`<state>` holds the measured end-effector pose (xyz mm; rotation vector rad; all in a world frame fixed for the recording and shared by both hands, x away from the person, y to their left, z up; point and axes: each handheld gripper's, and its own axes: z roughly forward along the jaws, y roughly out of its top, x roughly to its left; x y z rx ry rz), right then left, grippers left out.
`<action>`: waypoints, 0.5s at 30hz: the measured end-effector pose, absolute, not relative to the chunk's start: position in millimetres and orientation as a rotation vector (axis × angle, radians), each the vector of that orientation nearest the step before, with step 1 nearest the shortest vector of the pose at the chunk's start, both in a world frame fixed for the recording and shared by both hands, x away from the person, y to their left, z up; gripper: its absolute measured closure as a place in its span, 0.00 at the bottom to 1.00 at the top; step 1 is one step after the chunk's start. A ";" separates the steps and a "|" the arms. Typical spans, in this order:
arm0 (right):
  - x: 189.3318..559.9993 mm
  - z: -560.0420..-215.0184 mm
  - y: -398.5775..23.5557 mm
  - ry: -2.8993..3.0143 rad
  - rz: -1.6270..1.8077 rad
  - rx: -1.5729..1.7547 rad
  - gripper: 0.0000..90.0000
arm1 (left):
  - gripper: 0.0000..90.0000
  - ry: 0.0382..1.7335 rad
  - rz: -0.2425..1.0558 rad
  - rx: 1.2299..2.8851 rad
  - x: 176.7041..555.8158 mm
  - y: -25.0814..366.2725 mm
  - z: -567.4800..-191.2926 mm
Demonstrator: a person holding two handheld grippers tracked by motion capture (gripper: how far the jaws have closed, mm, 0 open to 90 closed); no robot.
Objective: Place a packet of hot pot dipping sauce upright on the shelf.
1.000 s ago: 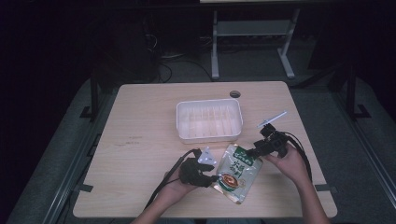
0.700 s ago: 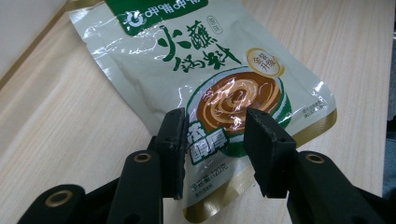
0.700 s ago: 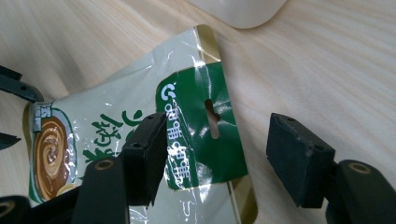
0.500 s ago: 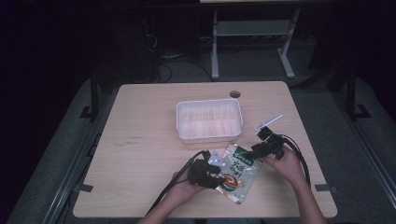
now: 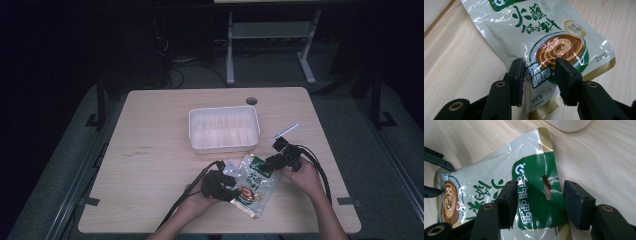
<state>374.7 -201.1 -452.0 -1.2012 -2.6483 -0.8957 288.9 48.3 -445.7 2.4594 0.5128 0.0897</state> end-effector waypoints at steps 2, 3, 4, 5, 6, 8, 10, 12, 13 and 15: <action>373.9 -449.9 -202.0 -2.646 -0.910 -1.201 0.51 | 0.66 0.517 0.088 2.457 289.1 48.3 -445.9; 373.3 -448.2 -202.8 -2.648 -0.922 -1.196 0.52 | 0.66 0.519 0.089 2.457 289.1 48.2 -445.9; 371.9 -445.0 -204.2 -2.645 -0.942 -1.192 0.52 | 0.66 0.521 0.089 2.456 289.3 48.3 -446.2; 371.9 -445.0 -204.2 -2.645 -0.942 -1.192 0.52 | 0.66 0.521 0.089 2.456 289.3 48.3 -446.2; 371.5 -443.8 -204.9 -2.645 -0.949 -1.190 0.52 | 0.66 0.522 0.091 2.454 289.4 48.2 -446.4; 369.5 -440.2 -206.6 -2.640 -0.968 -1.186 0.53 | 0.66 0.525 0.091 2.451 289.5 48.2 -446.7; 366.8 -435.5 -207.8 -2.638 -0.989 -1.181 0.54 | 0.66 0.525 0.097 2.447 289.4 48.1 -447.3; 363.5 -429.6 -209.5 -2.638 -1.018 -1.165 0.57 | 0.66 0.525 0.101 2.446 289.3 48.0 -447.5; 363.5 -429.6 -209.5 -2.638 -1.018 -1.165 0.57 | 0.66 0.526 0.103 2.446 289.2 48.0 -447.6; 361.8 -426.5 -211.4 -2.631 -1.048 -1.149 0.60 | 0.66 0.524 0.106 2.447 289.1 48.0 -447.7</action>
